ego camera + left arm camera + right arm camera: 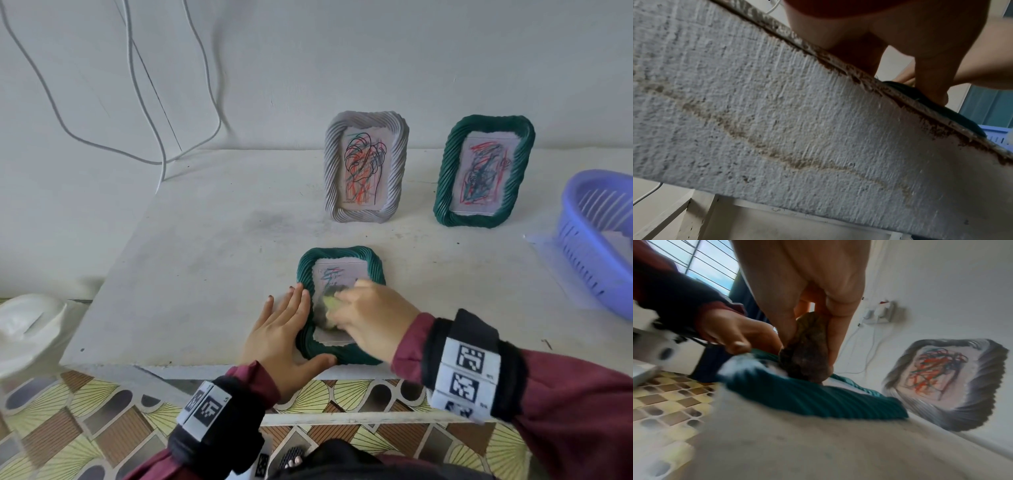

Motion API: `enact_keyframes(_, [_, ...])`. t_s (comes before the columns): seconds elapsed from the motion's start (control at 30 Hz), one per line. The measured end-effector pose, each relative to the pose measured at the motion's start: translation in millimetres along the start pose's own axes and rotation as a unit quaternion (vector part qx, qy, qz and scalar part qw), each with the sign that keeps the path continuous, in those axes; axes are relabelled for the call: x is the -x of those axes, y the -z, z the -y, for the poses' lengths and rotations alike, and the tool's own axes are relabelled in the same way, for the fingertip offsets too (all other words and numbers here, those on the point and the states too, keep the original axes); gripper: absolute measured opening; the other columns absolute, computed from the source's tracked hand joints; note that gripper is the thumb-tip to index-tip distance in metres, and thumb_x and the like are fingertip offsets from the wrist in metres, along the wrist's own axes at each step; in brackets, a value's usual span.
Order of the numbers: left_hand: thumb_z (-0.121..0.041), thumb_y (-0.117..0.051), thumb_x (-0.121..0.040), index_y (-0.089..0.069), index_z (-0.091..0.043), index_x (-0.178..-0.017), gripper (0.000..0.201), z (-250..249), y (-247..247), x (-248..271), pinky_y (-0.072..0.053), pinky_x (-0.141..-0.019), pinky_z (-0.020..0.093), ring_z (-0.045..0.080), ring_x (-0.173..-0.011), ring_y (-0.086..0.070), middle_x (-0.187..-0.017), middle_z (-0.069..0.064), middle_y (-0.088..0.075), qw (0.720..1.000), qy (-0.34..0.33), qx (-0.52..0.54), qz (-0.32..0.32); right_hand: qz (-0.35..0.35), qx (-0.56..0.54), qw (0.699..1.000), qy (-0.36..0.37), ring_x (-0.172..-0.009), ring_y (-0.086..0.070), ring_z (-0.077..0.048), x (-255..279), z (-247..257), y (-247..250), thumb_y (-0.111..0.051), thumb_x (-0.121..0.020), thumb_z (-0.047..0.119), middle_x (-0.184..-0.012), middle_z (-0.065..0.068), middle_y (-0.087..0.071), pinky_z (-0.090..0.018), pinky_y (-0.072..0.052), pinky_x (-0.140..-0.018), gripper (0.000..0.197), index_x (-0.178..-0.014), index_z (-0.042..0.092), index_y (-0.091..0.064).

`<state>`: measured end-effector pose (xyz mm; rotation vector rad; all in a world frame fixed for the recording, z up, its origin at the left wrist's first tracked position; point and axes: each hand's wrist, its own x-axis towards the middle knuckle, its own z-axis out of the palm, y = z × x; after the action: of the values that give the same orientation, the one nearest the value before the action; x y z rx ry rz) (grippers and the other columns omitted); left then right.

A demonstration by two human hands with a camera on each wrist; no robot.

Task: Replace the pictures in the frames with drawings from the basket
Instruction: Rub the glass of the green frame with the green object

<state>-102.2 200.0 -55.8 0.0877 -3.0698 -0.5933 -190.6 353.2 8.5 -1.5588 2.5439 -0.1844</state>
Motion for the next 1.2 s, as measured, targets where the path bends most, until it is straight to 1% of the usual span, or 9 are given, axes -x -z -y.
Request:
enact_keyframes(0.07, [-0.08, -0.021, -0.057, 0.018, -0.027, -0.135, 0.102, 0.0, 0.0, 0.0, 0.019, -0.109, 0.02, 0.002, -0.138, 0.013, -0.144, -0.014, 0.017, 1.0, 0.0, -0.001, 0.0, -0.023, 0.004, 0.999, 0.04, -0.06, -0.056, -0.017, 15.0, 4.9, -8.7, -0.084, -0.056, 0.011, -0.072, 0.0, -0.068, -0.022, -0.05, -0.048, 0.022, -0.071, 0.024, -0.074])
enact_keyframes(0.13, [-0.081, -0.02, -0.056, 0.019, -0.027, -0.134, 0.102, 0.1, 0.3, 0.2, 0.02, -0.109, 0.02, 0.001, -0.138, 0.014, -0.144, -0.014, 0.018, 1.0, -0.002, -0.005, 0.001, -0.034, 0.005, 0.998, 0.059, -0.056, -0.055, -0.015, 19.9, 3.1, -8.4, -0.087, -0.049, 0.011, -0.068, 0.003, -0.067, -0.02, -0.049, -0.043, 0.028, -0.067, 0.028, -0.073])
enact_keyframes(0.23, [-0.081, -0.021, -0.057, 0.017, -0.028, -0.134, 0.101, 0.1, 1.0, 0.1, 0.021, -0.108, 0.019, 0.002, -0.138, 0.014, -0.143, -0.015, 0.018, 1.0, -0.003, -0.001, 0.002, 0.02, -0.023, 0.999, 0.012, -0.082, -0.059, -0.027, 11.1, -7.8, 3.3, -0.069, -0.078, 0.007, -0.094, -0.007, -0.07, -0.036, -0.054, -0.075, 0.023, -0.096, 0.02, -0.073])
enact_keyframes(0.3, [-0.081, -0.021, -0.057, 0.017, -0.029, -0.134, 0.101, 0.2, 1.1, 0.1, 0.021, -0.108, 0.019, 0.002, -0.138, 0.015, -0.143, -0.015, 0.018, 1.0, -0.005, 0.0, -0.001, 0.017, -0.005, 0.999, -0.037, -0.105, -0.051, -0.026, -2.3, -18.6, 7.6, -0.049, -0.093, 0.012, -0.117, -0.007, -0.063, -0.034, -0.044, -0.092, 0.029, -0.116, 0.019, -0.064])
enact_keyframes(0.47, [-0.081, -0.022, -0.059, 0.014, -0.026, -0.136, 0.101, -1.5, -0.2, 1.9, 0.019, -0.11, 0.02, 0.005, -0.139, 0.011, -0.146, -0.013, 0.012, 1.0, -0.002, -0.002, -0.009, -0.013, -0.02, 0.996, -0.082, -0.107, -0.05, -0.027, -25.4, -21.2, 1.5, -0.047, -0.093, 0.015, -0.114, -0.006, -0.063, -0.032, -0.04, -0.089, 0.029, -0.117, 0.018, -0.063])
enact_keyframes(0.7, [-0.079, -0.028, -0.059, 0.006, -0.019, -0.139, 0.106, -1.0, -2.7, 0.4, 0.018, -0.109, 0.02, 0.009, -0.14, 0.004, -0.145, -0.011, 0.006, 1.0, 0.003, 0.011, -0.006, -0.002, -0.085, 0.996, -0.004, -0.093, -0.054, -0.029, 13.9, 4.9, -8.6, -0.059, -0.087, 0.015, -0.102, -0.012, -0.068, -0.042, -0.05, -0.082, 0.02, -0.104, 0.018, -0.07])
enact_keyframes(0.83, [-0.081, -0.023, -0.058, 0.012, -0.022, -0.138, 0.106, -1.4, -0.2, 0.6, 0.021, -0.108, 0.019, 0.006, -0.139, 0.01, -0.144, -0.012, 0.011, 1.0, 0.001, 0.003, -0.002, 0.027, -0.061, 0.995, -0.08, -0.103, -0.057, -0.018, 10.2, -17.1, 8.2, -0.048, -0.094, 0.023, -0.117, -0.003, -0.064, -0.027, -0.041, -0.097, 0.028, -0.118, 0.019, -0.061])
enact_keyframes(1.0, [-0.089, -0.017, -0.053, 0.016, -0.025, -0.136, 0.11, -3.2, 2.3, 0.5, 0.02, -0.109, 0.021, 0.005, -0.139, 0.011, -0.145, -0.012, 0.014, 1.0, 0.005, -0.005, 0.005, -0.008, -0.02, 0.99, -0.142, -0.1, -0.059, -0.025, -32.6, -37.4, 22.6, -0.049, -0.093, 0.02, -0.111, -0.01, -0.066, -0.034, -0.046, -0.09, 0.026, -0.113, 0.013, -0.065])
enact_keyframes(1.2, [-0.082, -0.013, -0.055, 0.02, -0.025, -0.134, 0.103, -6.9, 2.3, 0.7, 0.023, -0.107, 0.022, 0.001, -0.133, 0.021, -0.147, -0.011, 0.016, 0.999, 0.025, -0.029, -0.002, 0.003, -0.052, 0.996, -0.069, -0.102, -0.056, -0.025, -38.5, -16.6, 12.4, -0.052, -0.091, 0.018, -0.11, -0.008, -0.067, -0.036, -0.042, -0.092, 0.025, -0.109, 0.014, -0.068])
